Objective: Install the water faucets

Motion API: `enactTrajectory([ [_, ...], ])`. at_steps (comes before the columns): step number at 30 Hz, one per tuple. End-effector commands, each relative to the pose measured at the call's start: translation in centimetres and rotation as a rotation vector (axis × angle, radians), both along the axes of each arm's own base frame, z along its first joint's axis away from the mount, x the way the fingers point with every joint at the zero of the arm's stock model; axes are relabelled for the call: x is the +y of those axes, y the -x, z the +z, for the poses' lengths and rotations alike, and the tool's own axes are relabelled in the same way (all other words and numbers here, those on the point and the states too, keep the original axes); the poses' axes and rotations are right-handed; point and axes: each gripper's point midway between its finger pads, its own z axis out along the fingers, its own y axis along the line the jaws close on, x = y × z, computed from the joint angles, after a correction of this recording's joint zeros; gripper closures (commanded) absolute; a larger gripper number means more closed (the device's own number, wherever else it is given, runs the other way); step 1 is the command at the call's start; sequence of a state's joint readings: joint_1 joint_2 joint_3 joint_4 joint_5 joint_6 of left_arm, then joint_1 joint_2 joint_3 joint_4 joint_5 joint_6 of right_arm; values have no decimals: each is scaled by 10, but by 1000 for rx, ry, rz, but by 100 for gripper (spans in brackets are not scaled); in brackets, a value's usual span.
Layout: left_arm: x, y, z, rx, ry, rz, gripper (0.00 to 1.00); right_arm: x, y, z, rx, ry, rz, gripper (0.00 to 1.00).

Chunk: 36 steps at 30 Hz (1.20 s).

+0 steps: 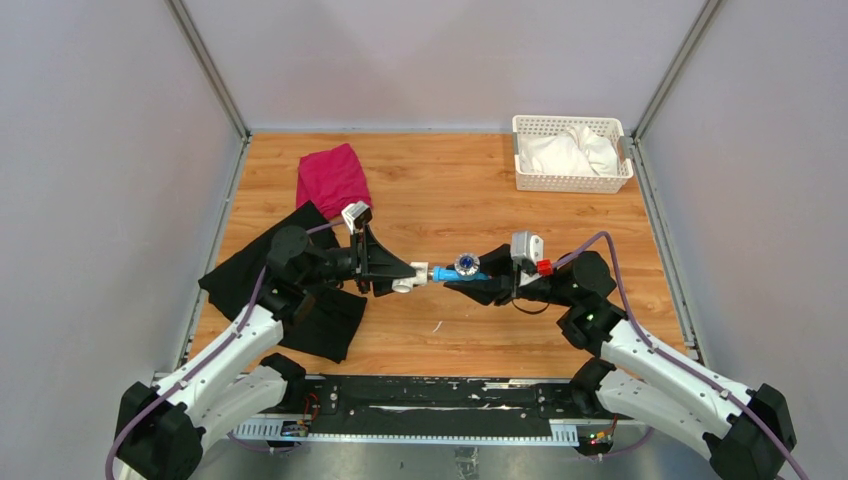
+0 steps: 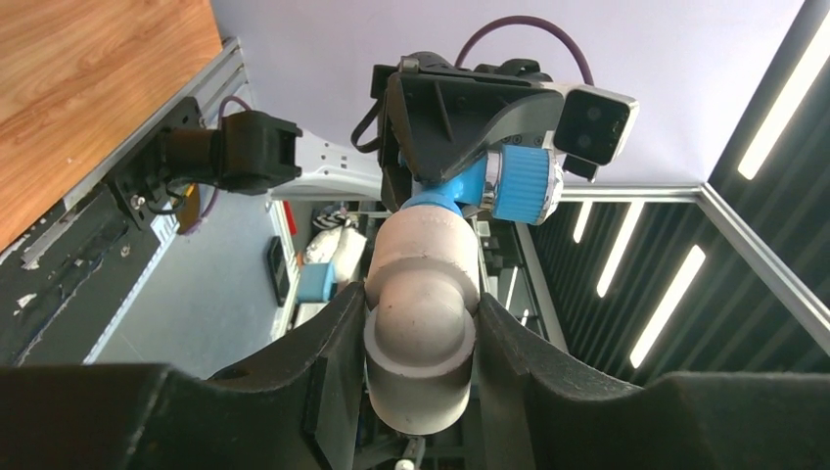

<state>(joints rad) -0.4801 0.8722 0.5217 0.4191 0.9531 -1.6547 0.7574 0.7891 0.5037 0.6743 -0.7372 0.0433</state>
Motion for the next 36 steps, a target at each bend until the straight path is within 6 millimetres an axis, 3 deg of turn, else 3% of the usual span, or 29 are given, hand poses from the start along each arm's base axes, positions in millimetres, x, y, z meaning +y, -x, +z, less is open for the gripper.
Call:
enactTrajectory([
  [1, -1, 1, 1, -18, 12, 5, 91, 3, 5, 13, -46, -18, 14, 100],
  [2, -1, 0, 1, -23, 12, 10, 100, 3, 4, 13, -40, -19, 12, 100],
  [12, 3, -12, 23, -215, 38, 137, 100, 7, 3, 23, 222, -41, 21, 100],
  [24, 7, -7, 49, -389, 69, 159, 100, 18, -9, 10, 510, -4, 6, 100],
  [36, 20, 2, 79, -529, 180, 240, 100, 30, -27, -5, 693, -46, -9, 100],
])
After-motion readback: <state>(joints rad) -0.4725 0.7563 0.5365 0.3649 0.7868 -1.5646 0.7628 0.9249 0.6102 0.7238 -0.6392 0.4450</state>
